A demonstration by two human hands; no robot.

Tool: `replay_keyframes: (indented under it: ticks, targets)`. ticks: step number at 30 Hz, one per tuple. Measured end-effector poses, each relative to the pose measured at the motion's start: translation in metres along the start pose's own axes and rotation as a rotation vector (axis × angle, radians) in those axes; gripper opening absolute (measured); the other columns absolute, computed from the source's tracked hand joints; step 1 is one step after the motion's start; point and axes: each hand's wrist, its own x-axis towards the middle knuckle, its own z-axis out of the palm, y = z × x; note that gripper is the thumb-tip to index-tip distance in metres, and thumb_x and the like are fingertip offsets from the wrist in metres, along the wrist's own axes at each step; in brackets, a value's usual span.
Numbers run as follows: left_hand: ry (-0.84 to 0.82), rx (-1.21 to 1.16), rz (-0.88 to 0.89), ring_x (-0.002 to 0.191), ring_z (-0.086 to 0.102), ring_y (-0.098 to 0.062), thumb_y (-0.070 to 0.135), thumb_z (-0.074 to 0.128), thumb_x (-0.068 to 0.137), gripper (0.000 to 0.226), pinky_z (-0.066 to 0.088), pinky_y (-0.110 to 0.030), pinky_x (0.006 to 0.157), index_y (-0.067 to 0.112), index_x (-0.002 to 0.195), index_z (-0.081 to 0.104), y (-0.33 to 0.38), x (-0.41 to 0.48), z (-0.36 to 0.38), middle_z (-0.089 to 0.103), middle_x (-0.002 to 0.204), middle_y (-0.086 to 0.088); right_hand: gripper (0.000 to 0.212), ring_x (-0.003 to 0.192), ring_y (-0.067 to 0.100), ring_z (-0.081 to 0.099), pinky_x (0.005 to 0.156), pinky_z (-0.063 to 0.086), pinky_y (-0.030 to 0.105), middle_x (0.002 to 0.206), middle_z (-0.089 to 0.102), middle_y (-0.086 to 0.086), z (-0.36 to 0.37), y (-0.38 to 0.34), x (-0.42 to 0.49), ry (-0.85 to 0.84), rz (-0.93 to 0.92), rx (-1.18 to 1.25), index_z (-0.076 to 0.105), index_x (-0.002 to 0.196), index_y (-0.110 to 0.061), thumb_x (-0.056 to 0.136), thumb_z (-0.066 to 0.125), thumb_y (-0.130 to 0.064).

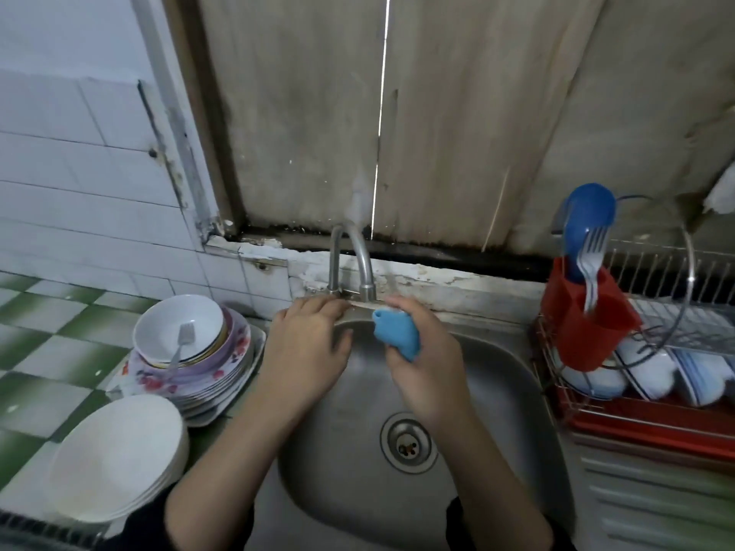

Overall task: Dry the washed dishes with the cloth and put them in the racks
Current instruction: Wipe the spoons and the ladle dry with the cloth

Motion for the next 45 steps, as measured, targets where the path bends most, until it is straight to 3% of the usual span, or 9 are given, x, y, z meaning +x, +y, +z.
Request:
replay_keyframes:
  ticks: [2,5,10,14,23,30,37,41,45]
  targets:
    - [0.021,0.039,-0.039,0.118,0.056,-0.03,0.024,0.069,0.082,0.043,0.044,-0.043,0.096,0.016,0.123,0.064,-0.031,-0.005,-0.007,0.063,0.128,-0.006,0.06,0.118,0.008,0.053,0.095,0.035,0.007,0.128,0.059,-0.007,0.027,-0.008,0.006,-0.068,0.03,0.003,0.057,0.128,-0.023,0.078,0.063,0.008]
    - [0.026,0.084,-0.091,0.116,0.057,-0.031,0.023,0.071,0.08,0.043,0.045,-0.045,0.093,0.015,0.121,0.065,-0.079,-0.011,-0.015,0.065,0.125,-0.008,0.058,0.116,0.01,0.054,0.096,0.042,0.021,0.128,0.059,-0.006,0.07,-0.021,0.015,-0.151,0.053,0.014,0.057,0.129,-0.025,0.079,0.062,0.006]
    - [0.017,0.125,-0.17,0.109,0.063,-0.032,0.033,0.055,0.085,0.037,0.049,-0.046,0.086,0.013,0.112,0.069,-0.157,-0.012,-0.023,0.068,0.118,-0.009,0.057,0.117,0.012,0.053,0.094,0.039,0.02,0.131,0.057,-0.003,0.145,-0.04,0.033,-0.239,0.076,0.008,0.057,0.13,-0.022,0.081,0.06,0.007]
    - [-0.165,0.128,-0.288,0.139,0.036,-0.023,0.029,0.051,0.096,0.048,0.03,-0.036,0.109,0.019,0.142,0.046,-0.218,-0.005,-0.019,0.042,0.15,-0.004,0.056,0.115,0.014,0.054,0.095,0.042,0.024,0.128,0.058,-0.002,0.199,-0.05,0.048,-0.3,0.077,-0.024,0.056,0.131,-0.02,0.082,0.06,0.006]
    - [-0.407,0.092,-0.435,0.126,0.05,-0.027,0.031,0.044,0.099,0.043,0.039,-0.035,0.098,0.021,0.141,0.046,-0.313,0.024,0.021,0.058,0.134,-0.007,0.053,0.103,0.019,0.055,0.088,0.052,0.038,0.123,0.058,0.003,0.28,-0.054,0.073,-0.322,0.158,-0.087,0.055,0.129,-0.023,0.082,0.062,0.002]
    - [-0.544,0.042,-0.539,0.12,0.052,-0.023,0.049,0.054,0.093,0.046,0.02,-0.041,0.107,0.02,0.128,0.053,-0.331,0.04,0.049,0.063,0.122,-0.001,0.054,0.111,0.013,0.051,0.095,0.047,0.031,0.128,0.056,-0.003,0.308,-0.05,0.074,-0.33,0.244,-0.108,0.054,0.129,-0.025,0.084,0.062,0.002]
    - [-0.307,-0.136,-0.612,0.103,0.058,-0.019,0.015,0.062,0.086,0.044,0.029,-0.035,0.094,0.029,0.127,0.056,-0.337,0.044,0.058,0.069,0.095,0.005,0.051,0.105,0.006,0.051,0.086,0.045,0.014,0.127,0.055,-0.005,0.311,-0.05,0.072,-0.274,0.302,-0.061,0.054,0.128,-0.027,0.086,0.064,0.001]
    - [-0.085,-0.566,-0.649,0.065,0.063,-0.011,0.007,0.066,0.088,0.04,0.05,-0.027,0.059,0.025,0.123,0.06,-0.332,0.035,0.034,0.064,0.071,0.0,0.048,0.087,0.004,0.054,0.058,0.045,0.005,0.109,0.055,-0.007,0.301,-0.056,0.072,-0.215,0.368,0.063,0.055,0.117,-0.031,0.086,0.062,0.005]
    - [0.079,-1.004,-0.669,0.056,0.068,-0.017,-0.005,0.064,0.087,0.053,0.058,-0.036,0.059,0.029,0.126,0.055,-0.318,0.019,0.002,0.061,0.076,-0.02,0.044,0.089,0.005,0.056,0.067,0.048,0.013,0.098,0.053,-0.016,0.297,-0.067,0.073,-0.064,0.53,0.35,0.05,0.114,-0.032,0.088,0.063,0.002]
